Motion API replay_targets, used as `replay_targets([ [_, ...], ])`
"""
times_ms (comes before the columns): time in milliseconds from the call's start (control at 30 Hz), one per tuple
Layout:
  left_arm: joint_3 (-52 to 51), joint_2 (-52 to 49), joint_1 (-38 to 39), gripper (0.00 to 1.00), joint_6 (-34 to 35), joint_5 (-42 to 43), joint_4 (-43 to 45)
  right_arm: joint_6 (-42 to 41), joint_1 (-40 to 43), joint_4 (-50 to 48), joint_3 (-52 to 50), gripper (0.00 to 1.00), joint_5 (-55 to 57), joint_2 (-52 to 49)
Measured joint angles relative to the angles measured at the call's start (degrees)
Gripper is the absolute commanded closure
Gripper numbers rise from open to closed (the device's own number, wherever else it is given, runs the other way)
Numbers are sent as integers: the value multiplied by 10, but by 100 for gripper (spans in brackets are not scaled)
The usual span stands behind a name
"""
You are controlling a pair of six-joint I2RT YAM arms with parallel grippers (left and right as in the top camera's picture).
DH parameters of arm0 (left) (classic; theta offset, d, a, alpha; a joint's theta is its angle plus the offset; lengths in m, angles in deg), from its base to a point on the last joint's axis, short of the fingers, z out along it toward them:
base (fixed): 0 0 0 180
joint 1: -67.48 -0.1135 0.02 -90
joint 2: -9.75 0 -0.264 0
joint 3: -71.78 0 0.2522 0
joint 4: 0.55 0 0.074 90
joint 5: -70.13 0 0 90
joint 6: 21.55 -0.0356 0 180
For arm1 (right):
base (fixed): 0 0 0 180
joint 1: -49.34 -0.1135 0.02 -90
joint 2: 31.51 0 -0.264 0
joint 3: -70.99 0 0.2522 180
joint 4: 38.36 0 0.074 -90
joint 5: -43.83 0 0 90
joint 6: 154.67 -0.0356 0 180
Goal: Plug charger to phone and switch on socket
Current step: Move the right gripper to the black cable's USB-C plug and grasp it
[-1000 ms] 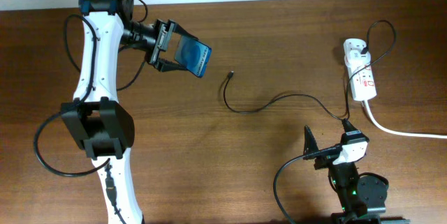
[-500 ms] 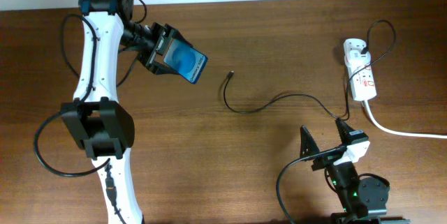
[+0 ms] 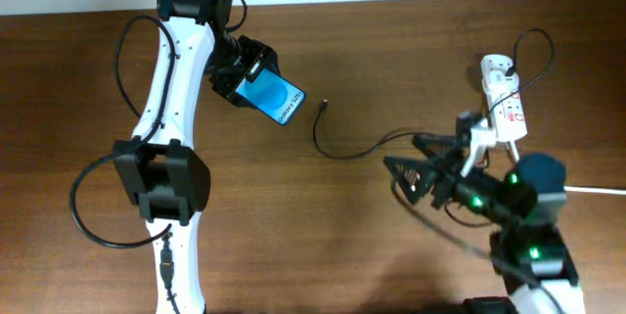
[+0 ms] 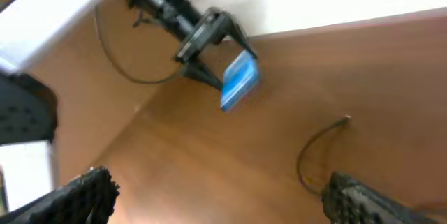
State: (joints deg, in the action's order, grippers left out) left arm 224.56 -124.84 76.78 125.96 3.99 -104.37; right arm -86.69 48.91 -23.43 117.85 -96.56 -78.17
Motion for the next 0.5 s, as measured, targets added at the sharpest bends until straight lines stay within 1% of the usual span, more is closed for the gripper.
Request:
replay_targets([
  [67,0,0,0,100,4,-2,1,-2,0,-72,9,2,-52,-53],
  [133,0,0,0,100,6,-5,7,-20,0,-111,13,2,-101,-108],
  [167,0,0,0,100,6,-7,10,-46,0,-135,13,1,-108,-134],
  [200,0,0,0,100,6,-8,10,-81,-1,-141,14,7,-106,-158],
  [233,0,0,0,100,6,-8,10,-118,-3,-142,14,8,-92,-188],
  [267,0,0,0,100,6,-9,10,-152,-15,-145,14,8,-65,-213],
  [300,0,0,2,100,6,-10,13,-202,-53,-145,14,8,10,-235],
  [333,0,0,4,100,6,-12,17,-219,-72,-146,14,8,42,-242],
  [367,0,0,9,100,6,-14,23,-257,-112,-151,14,8,121,-251],
  [400,0,0,16,100,6,-15,26,-270,-130,-152,14,9,147,-255],
  [433,0,0,26,100,9,-16,29,-301,-162,-155,14,10,217,-258],
  [500,0,0,48,100,24,-19,31,-329,-189,-158,14,14,292,-258],
])
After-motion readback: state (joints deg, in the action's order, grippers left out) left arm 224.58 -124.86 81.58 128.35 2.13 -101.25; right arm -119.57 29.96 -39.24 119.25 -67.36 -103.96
